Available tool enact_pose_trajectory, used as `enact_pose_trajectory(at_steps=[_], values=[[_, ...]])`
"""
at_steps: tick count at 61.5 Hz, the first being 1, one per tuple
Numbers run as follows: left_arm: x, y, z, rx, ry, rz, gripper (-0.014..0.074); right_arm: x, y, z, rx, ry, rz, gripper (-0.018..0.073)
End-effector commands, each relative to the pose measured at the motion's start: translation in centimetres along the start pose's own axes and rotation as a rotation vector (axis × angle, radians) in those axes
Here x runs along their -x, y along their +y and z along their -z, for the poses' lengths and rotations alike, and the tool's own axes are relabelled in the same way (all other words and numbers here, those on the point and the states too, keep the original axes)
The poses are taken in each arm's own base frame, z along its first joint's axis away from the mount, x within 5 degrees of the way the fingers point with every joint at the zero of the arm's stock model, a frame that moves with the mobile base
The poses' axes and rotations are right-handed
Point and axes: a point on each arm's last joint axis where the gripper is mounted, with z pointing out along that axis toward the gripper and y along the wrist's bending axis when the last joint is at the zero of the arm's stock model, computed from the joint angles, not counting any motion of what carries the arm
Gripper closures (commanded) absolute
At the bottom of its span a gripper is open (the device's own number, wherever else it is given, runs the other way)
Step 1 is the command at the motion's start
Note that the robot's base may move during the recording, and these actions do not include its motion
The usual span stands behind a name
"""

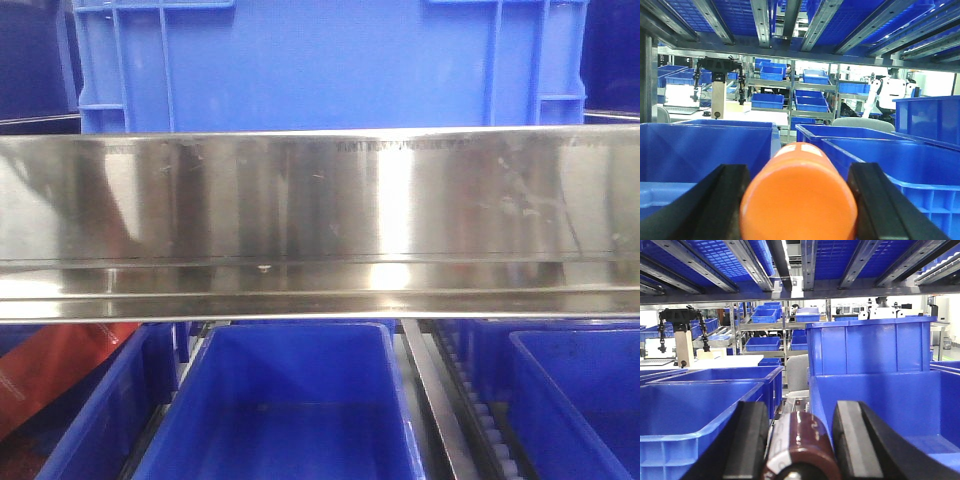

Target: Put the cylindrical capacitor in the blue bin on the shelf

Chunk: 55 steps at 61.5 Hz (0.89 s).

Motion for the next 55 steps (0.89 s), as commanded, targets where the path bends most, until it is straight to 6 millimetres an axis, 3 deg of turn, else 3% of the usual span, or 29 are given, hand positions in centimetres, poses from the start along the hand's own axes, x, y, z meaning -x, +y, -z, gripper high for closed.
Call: enact_pose_trajectory(at_steps=[1,40,49,55], values=[[0.2,0.0,0.1,-0.004,-0.029,0.006,0.0707,0.3,0.0,0.1,0.001,-0.030,0.009,0.0722],[1.0,-0.1,0.0,-0.005,-0.084,0.007,0.0707,0.6,0.0,0.1,0.001,-0.039,0.011,0.0722],[3.0,-0.2,-1.5,-0.005,-0.039,0.007,0.0707,2.9,0.3,-1.1,0.004,0.015,0.079,0.0722],[4.2,-0.3,-4.1,-0.001,0.042,0.005,0.0707,4.6,0.4,-3.0,0.006,0.047,0.104,0.0722]])
